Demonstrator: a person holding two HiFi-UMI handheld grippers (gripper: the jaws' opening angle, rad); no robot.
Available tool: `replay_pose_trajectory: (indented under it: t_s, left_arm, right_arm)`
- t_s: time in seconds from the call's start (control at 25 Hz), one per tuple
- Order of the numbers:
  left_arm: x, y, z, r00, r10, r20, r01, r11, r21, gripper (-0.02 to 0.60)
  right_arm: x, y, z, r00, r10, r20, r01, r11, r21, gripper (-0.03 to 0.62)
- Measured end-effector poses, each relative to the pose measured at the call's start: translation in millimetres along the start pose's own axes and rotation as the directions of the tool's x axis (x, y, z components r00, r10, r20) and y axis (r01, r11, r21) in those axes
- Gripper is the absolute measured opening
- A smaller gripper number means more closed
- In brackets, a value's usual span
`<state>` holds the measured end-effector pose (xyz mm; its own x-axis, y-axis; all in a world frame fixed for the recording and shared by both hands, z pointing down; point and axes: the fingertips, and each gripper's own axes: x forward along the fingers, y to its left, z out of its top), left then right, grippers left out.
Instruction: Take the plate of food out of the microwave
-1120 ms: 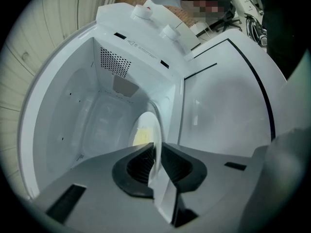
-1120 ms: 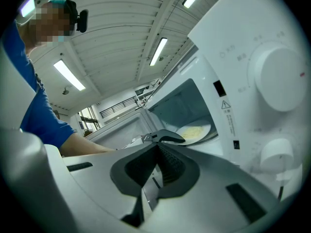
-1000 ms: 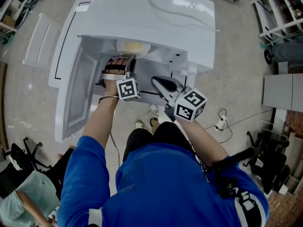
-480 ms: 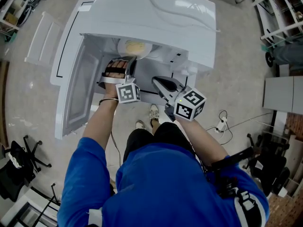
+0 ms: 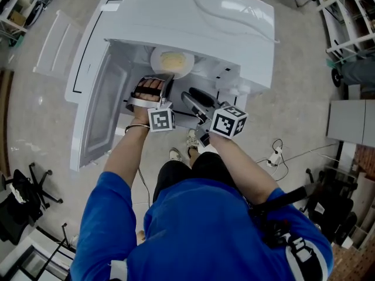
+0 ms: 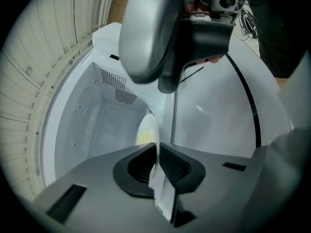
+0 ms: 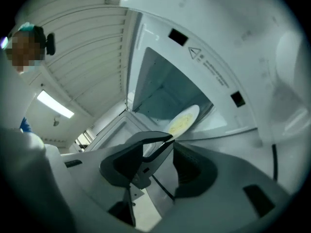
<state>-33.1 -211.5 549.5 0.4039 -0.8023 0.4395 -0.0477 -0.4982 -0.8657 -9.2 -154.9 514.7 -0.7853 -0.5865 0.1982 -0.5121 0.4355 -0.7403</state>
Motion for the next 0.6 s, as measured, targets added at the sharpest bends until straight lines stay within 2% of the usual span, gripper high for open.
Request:
replay_pose_trajectory:
  t_s: [0.12, 0.28, 0.4, 0.6]
  left_arm:
    - [-2.2, -1.6, 0.1, 1.000, 0.002, 0.008, -0.002, 1.000, 0.013, 0.026]
    - [-4.8, -2.6, 0.1, 1.000, 0.009, 0.020, -0.009, 1.000, 0.025, 0.026]
    - [-6.0, -3.1, 0.1, 1.000, 0.012, 0.028, -0.013, 0.999, 0.038, 0.026]
    - [-7.4, -7.5, -0.6, 1.000, 0.001, 0.030, -0.003, 0.998, 0.059, 0.026]
  right_arm:
    - [12.8, -10.9, 4.3, 0.998, -0.028, 0.063, 0.019, 0.989, 0.148, 0.190]
    - [28.0, -21.1, 18.4, 0.985, -0.069, 0.157, 0.016, 0.950, 0.313, 0.189]
    - [37.4, -32.1, 23.6, 0.978, -0.103, 0.180, 0.028, 0.927, 0.375, 0.183]
    - [45.3, -47.4, 25.6, 0.973, -0.125, 0.194, 0.026, 0.895, 0.445, 0.091]
